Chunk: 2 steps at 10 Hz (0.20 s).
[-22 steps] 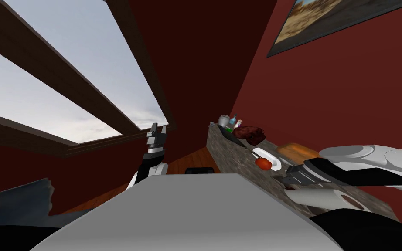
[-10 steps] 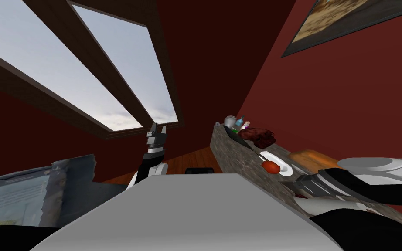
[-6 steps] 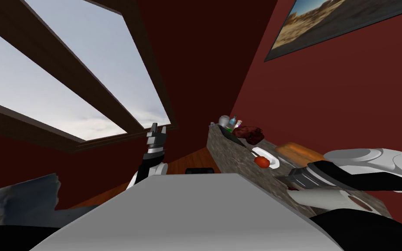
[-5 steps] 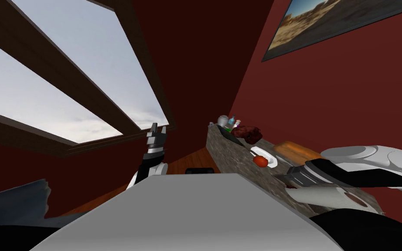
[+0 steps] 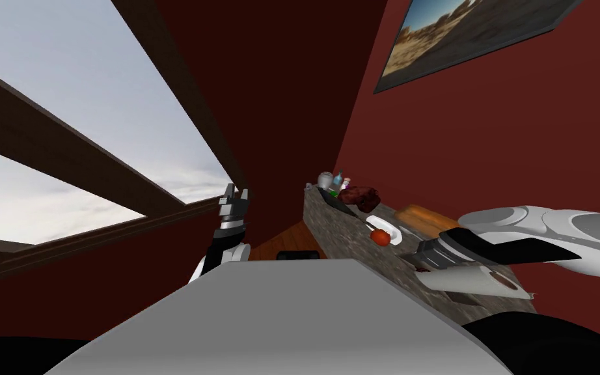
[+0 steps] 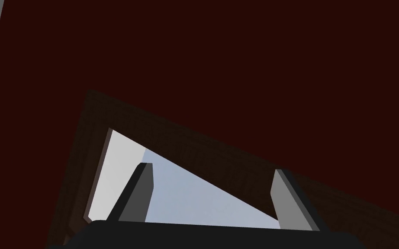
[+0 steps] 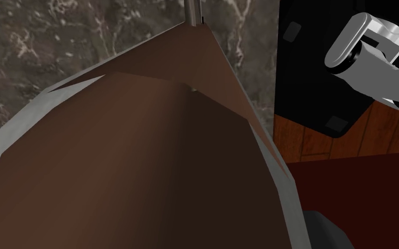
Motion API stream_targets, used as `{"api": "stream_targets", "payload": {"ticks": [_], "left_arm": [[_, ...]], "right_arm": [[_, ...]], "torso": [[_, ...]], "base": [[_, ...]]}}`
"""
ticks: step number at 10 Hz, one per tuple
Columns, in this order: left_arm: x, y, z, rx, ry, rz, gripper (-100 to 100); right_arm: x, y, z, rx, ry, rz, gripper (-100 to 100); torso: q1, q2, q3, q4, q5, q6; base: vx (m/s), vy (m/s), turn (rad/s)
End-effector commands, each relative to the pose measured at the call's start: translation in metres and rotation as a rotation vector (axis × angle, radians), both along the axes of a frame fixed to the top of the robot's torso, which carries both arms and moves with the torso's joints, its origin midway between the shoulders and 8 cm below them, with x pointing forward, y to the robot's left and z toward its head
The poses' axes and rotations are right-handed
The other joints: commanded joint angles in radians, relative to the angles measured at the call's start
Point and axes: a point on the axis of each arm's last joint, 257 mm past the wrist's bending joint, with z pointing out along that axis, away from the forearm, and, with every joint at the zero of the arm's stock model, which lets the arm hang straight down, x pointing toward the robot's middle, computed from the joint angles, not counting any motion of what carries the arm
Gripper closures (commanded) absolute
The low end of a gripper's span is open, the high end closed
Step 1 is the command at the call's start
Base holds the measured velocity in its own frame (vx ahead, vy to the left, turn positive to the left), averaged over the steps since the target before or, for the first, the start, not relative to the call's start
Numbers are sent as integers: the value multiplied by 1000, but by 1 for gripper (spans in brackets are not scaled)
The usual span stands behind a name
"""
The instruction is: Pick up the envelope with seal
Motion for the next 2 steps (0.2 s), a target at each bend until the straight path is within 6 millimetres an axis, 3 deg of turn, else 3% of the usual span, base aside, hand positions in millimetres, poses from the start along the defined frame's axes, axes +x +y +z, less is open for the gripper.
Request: {"api": "stream_targets", "payload": {"ticks": [1,2], "left_arm": [[0,0,0,0,0,0,0],[0,0,0,0,0,0,0]], "right_arm": [[0,0,0,0,0,0,100],[0,1,0,0,0,1,0]], "torso": [[0,0,0,0,0,0],[0,1,1,0,0,0]], "base": [[13,-4,6],[0,0,0]]}}
